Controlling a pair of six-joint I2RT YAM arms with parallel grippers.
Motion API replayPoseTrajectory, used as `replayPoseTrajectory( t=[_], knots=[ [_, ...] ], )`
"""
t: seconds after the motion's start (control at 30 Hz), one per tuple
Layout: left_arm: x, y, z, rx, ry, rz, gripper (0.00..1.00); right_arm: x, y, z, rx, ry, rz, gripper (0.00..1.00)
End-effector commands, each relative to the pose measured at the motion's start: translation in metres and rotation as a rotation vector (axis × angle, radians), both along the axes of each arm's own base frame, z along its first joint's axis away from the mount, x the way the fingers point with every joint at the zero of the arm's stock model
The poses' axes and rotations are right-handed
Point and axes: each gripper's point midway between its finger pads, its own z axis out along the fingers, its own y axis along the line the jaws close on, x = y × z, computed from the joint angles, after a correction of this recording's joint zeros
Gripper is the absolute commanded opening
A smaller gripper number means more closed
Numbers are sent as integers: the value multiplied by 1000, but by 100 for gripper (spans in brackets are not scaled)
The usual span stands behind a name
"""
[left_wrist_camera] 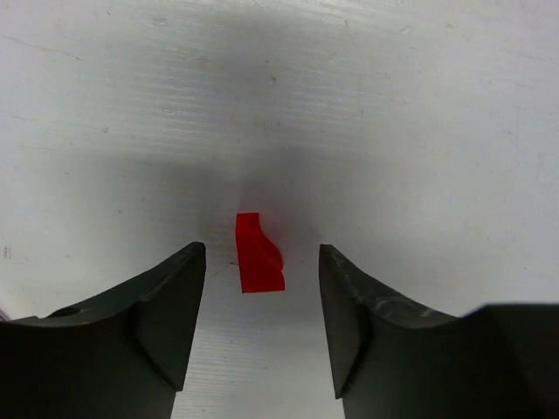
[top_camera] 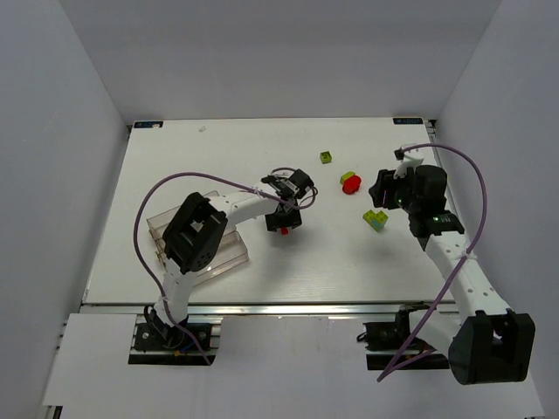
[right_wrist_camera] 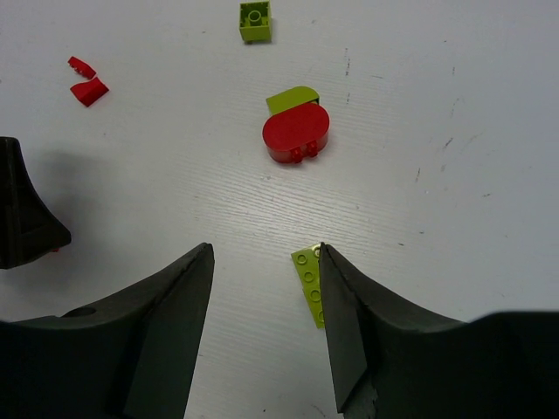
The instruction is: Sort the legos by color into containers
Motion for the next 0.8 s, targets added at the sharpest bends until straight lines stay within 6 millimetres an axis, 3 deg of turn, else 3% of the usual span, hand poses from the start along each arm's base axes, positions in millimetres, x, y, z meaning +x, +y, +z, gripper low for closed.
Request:
replayPoseTrajectory(
  t=[0.0,0.07,0.27,0.37,0.47,0.57,0.6,0.63,0.67,0.7,0.73,0.77],
  knots=[
    [4,0,7,3,-19,38,60,1,-5,14,13,-55,-21,57],
    [2,1,7,-5,-21,41,56,2,-5,16,15,-60,-23,57],
    [-4,-3,0,-4,-1,24,28,1,-8,16,20,-61,-27,57],
    [0,-5,6,-6,-15,2,14,0,-9,17,23,-63,-30,57],
    [10,-6,31,3,-75,-58,1,0,-10,18,24,-67,-28,57],
    [17,1,55,46,-151,-190,0,-1,-9,20,22,-76,-12,56],
    [22,-1,81,14,-225,-224,0,-1,-8,20,23,-77,-10,56],
    [25,8,88,39,-254,-297,0,-2,-10,20,23,-76,-13,56],
    [17,20,80,52,-237,-335,0,-2,-9,20,24,-75,-10,56],
    [16,26,86,42,-257,-360,0,-2,-9,21,24,-80,-12,56],
    [17,32,111,39,-338,-390,0,-3,-9,21,25,-82,-10,56],
    [14,47,110,73,-338,-387,0,-3,-9,21,25,-80,-11,56]
  ],
)
